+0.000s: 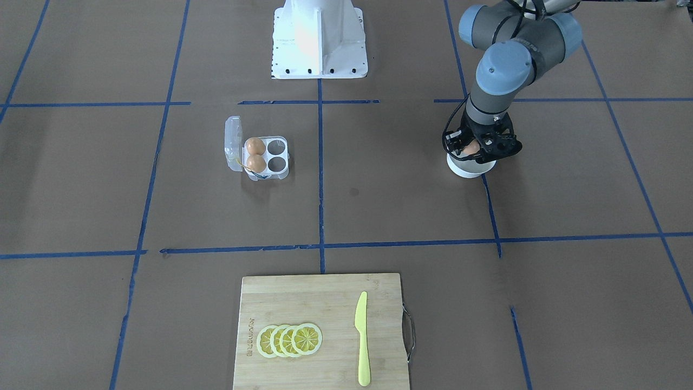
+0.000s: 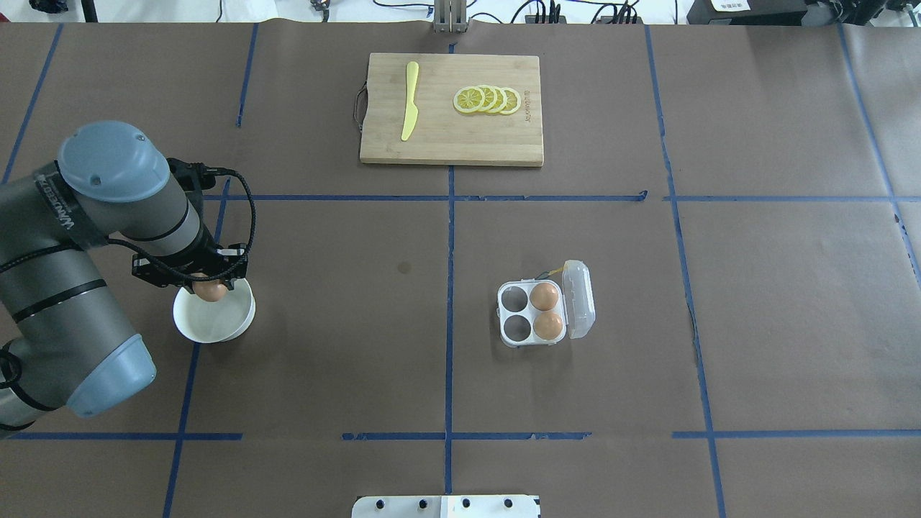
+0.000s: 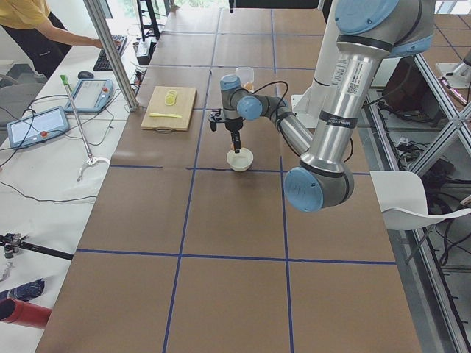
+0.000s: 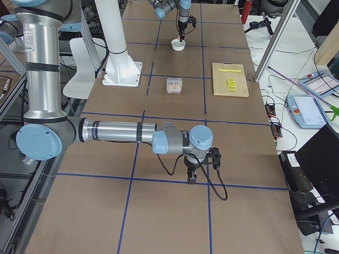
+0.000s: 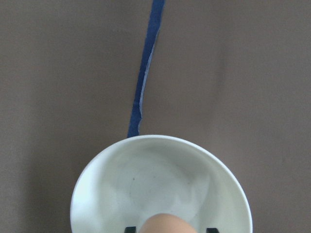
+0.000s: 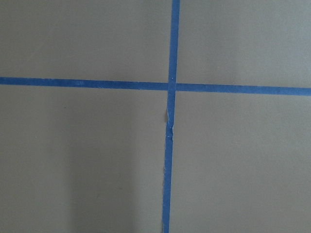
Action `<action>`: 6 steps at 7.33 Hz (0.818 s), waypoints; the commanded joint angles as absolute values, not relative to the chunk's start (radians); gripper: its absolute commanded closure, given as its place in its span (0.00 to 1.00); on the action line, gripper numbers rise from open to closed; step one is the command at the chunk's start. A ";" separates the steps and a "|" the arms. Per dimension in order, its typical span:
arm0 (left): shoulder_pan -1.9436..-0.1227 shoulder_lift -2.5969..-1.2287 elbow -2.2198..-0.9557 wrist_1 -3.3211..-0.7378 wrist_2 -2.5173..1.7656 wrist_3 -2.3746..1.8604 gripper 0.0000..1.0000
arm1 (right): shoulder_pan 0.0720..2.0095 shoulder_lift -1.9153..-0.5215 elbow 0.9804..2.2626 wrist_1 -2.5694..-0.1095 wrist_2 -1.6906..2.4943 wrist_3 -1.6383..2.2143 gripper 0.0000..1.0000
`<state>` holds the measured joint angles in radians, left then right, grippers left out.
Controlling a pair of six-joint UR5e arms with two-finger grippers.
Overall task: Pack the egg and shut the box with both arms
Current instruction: 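Lift the egg with the left gripper and carry it to the carton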
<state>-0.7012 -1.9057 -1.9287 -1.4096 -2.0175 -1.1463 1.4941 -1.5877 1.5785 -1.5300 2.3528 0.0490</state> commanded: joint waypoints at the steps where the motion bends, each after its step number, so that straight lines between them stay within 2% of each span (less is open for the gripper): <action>1: -0.701 -2.077 -1.880 -1.410 -2.014 -1.138 1.00 | 1.494 -1.588 1.578 -1.531 2.355 0.049 0.00; 2: -0.687 -2.185 -1.838 -1.436 -2.020 -1.140 1.00 | 1.494 -1.588 1.578 -1.531 2.355 0.049 0.00; 3: -0.622 -2.239 -1.819 -1.487 -2.016 -1.146 1.00 | 1.494 -1.588 1.577 -1.531 2.355 0.049 0.00; 5: -0.557 -2.362 -1.705 -1.599 -1.959 -1.147 1.00 | 1.494 -1.586 1.577 -1.531 2.353 0.048 0.00; 6: -0.458 -2.384 -1.674 -1.677 -1.834 -1.167 1.00 | 1.494 -1.586 1.577 -1.531 2.353 0.049 0.00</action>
